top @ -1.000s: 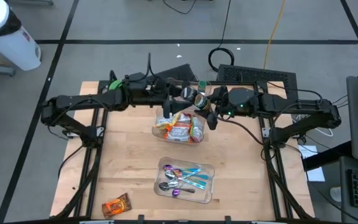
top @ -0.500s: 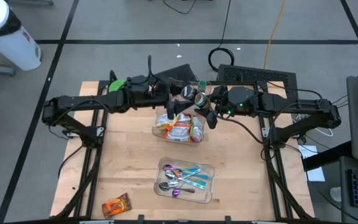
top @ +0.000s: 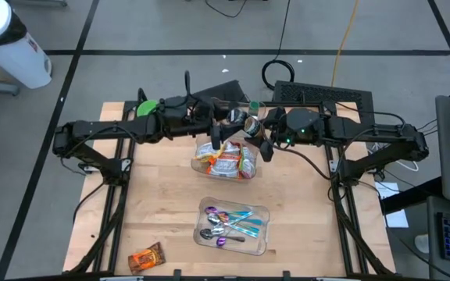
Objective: Pick & Place Food Item
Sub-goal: Put the gold seasoning bottle into the top transparent bin
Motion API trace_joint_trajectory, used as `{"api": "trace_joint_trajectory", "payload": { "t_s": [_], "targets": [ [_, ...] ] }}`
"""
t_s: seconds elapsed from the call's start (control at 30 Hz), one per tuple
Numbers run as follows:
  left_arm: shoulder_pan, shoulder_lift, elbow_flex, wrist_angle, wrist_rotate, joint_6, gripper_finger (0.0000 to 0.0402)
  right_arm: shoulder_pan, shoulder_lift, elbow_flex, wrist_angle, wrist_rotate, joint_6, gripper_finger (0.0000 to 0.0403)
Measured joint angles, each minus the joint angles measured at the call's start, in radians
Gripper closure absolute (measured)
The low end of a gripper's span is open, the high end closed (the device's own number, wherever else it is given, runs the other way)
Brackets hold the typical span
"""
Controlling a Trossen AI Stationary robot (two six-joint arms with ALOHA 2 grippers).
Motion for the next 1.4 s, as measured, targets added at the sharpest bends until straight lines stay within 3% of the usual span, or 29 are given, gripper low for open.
{"api": "trace_joint_trajectory", "payload": {
  "t_s": [0.1, 0.6, 0.87, 1.4],
  "targets": [
    [-0.006, 0.0, 0.0, 0.0, -0.008, 0.0, 0.0124, 0.0, 0.0, 0.0, -0.002, -0.012, 0.001, 0.013],
    [-0.011, 0.0, 0.0, 0.006, -0.025, 0.014, 0.0123, 0.0, 0.0, 0.0, 0.002, -0.022, -0.003, 0.0126],
    [-0.008, -0.013, 0.0, 0.024, 0.014, 0.029, 0.0123, 0.002, -0.024, 0.0, 0.038, -0.042, -0.088, 0.0014],
    [0.048, -0.148, 0.0, 0.01, 0.075, -0.078, 0.0123, 0.001, -0.125, -0.001, 0.268, -0.025, -0.266, 0.0019]
  ]
}}
